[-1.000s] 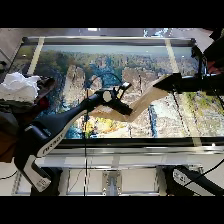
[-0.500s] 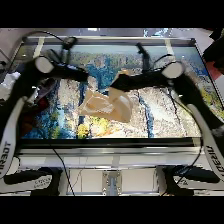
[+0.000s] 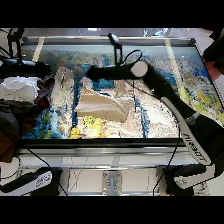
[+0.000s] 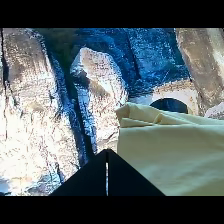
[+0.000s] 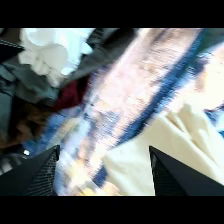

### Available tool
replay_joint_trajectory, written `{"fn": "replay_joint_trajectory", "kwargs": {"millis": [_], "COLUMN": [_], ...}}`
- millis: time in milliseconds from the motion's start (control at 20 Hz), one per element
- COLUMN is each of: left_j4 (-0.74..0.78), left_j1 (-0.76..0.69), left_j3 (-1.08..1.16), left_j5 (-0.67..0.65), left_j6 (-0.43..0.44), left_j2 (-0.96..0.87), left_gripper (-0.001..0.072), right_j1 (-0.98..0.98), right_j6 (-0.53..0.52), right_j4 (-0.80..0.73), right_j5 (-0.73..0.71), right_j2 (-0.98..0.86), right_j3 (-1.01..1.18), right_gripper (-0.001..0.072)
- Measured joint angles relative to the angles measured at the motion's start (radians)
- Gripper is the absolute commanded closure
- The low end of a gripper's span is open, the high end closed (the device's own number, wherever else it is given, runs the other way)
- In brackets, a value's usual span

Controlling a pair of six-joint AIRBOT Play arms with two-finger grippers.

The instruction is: Fold the shirts.

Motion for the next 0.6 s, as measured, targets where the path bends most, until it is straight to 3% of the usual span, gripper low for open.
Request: {"fn": "replay_joint_trajectory", "kwargs": {"millis": [150,300,450,600], "left_j4": [0.000,0.001,0.001,0.001], "left_j1": [0.010,0.014,0.015,0.015], "left_j3": [-0.010,-0.014,-0.016,-0.017], "left_j5": [-0.016,-0.020,-0.023,-0.024], "left_j6": [0.000,0.000,0.000,0.000], "left_j2": [0.003,0.005,0.005,0.005], "left_gripper": [0.0691,0.0691,0.0692,0.0691], "right_j1": [-0.164,-0.332,-0.453,-0.500], "right_j6": [0.067,0.097,0.092,0.007], "right_j4": [-0.248,-0.313,-0.187,0.052], "right_j5": [0.349,0.526,0.491,0.382], "right_j2": [0.014,0.022,0.022,0.003], "right_j3": [0.033,-0.045,-0.238,-0.484], "right_gripper": [0.0105,0.0104,0.0105,0.0104]}}
